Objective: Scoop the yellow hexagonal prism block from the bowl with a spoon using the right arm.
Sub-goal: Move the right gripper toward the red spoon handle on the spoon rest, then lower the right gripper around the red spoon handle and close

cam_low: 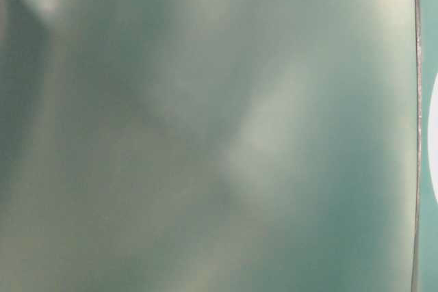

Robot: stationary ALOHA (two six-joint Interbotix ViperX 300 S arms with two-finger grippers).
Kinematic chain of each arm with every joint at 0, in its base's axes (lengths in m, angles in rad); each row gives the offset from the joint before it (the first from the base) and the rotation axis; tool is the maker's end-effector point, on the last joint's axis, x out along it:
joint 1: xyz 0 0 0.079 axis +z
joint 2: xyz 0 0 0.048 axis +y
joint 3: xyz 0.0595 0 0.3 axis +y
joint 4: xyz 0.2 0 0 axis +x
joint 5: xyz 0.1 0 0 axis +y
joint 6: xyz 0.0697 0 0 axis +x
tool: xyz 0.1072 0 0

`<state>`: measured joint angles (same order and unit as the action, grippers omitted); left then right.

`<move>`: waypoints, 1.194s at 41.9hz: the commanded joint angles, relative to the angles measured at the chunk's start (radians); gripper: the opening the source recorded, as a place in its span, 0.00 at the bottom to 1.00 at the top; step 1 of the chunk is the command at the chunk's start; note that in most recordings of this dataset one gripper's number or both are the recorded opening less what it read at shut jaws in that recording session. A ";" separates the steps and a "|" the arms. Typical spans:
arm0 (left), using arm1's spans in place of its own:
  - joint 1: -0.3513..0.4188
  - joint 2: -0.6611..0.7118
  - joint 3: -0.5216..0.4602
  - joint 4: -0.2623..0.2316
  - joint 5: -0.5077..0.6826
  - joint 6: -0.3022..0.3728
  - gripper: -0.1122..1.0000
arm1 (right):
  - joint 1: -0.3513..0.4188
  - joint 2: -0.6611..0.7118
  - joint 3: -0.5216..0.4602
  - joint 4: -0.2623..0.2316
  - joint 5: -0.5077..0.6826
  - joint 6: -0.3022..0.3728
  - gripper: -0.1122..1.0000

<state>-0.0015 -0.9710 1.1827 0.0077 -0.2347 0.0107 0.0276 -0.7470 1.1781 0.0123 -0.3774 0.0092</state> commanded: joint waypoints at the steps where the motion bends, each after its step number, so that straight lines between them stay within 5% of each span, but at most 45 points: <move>1: 0.000 0.005 -0.018 0.003 -0.002 0.002 0.10 | 0.012 0.058 -0.005 0.021 -0.038 0.002 0.55; 17: 0.000 0.005 -0.018 0.003 0.008 0.002 0.10 | 0.092 0.367 0.054 0.138 -0.314 0.002 0.55; 41: 0.000 0.003 -0.017 0.006 0.015 0.002 0.10 | 0.368 0.630 0.138 0.448 -0.620 0.002 0.55; 50: -0.002 0.003 -0.017 0.006 0.020 0.002 0.10 | 0.440 0.703 0.130 0.520 -0.650 0.003 0.53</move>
<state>-0.0015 -0.9710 1.1827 0.0107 -0.2117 0.0123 0.4495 -0.0537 1.3192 0.5139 -1.0140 0.0123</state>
